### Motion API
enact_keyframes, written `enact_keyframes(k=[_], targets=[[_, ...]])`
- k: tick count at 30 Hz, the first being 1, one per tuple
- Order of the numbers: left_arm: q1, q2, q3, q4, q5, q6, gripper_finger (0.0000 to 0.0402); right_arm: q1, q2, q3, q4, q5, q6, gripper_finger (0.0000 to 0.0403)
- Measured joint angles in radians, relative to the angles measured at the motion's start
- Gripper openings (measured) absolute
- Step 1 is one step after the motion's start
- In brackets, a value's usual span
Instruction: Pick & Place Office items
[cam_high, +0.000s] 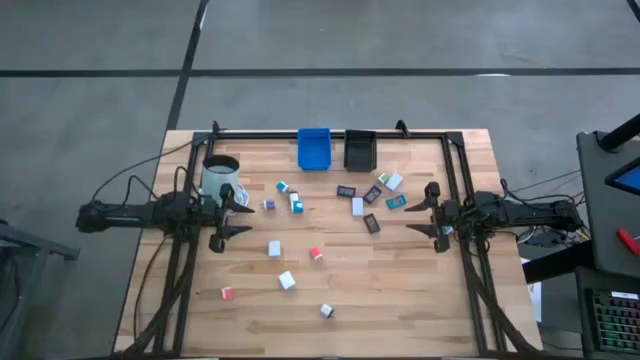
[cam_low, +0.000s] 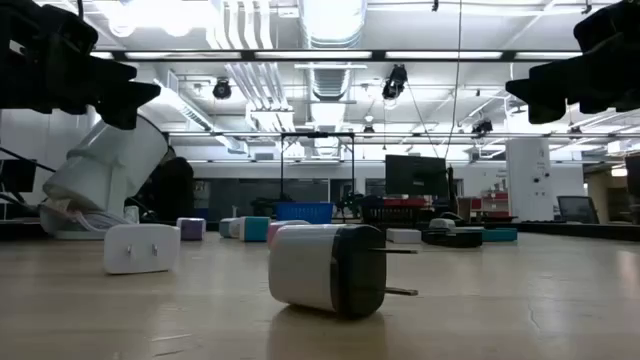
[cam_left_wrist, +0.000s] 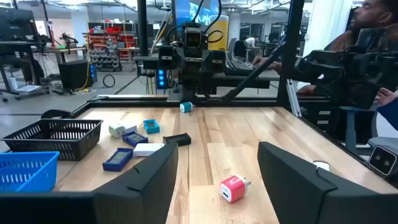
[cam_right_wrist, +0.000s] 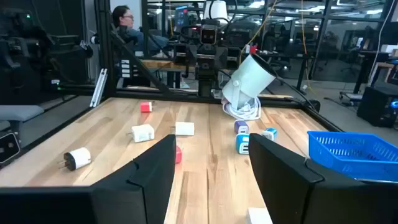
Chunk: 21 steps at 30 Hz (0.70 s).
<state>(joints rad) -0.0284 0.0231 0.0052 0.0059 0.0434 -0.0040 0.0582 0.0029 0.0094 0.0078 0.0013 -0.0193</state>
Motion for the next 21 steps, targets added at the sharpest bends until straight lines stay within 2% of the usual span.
enact_keyframes(k=[21], targets=[[0.000,0.000,0.000,0.000,0.000,0.000,0.0227,0.000,0.000,0.000,0.002,0.000,-0.009,0.0201]])
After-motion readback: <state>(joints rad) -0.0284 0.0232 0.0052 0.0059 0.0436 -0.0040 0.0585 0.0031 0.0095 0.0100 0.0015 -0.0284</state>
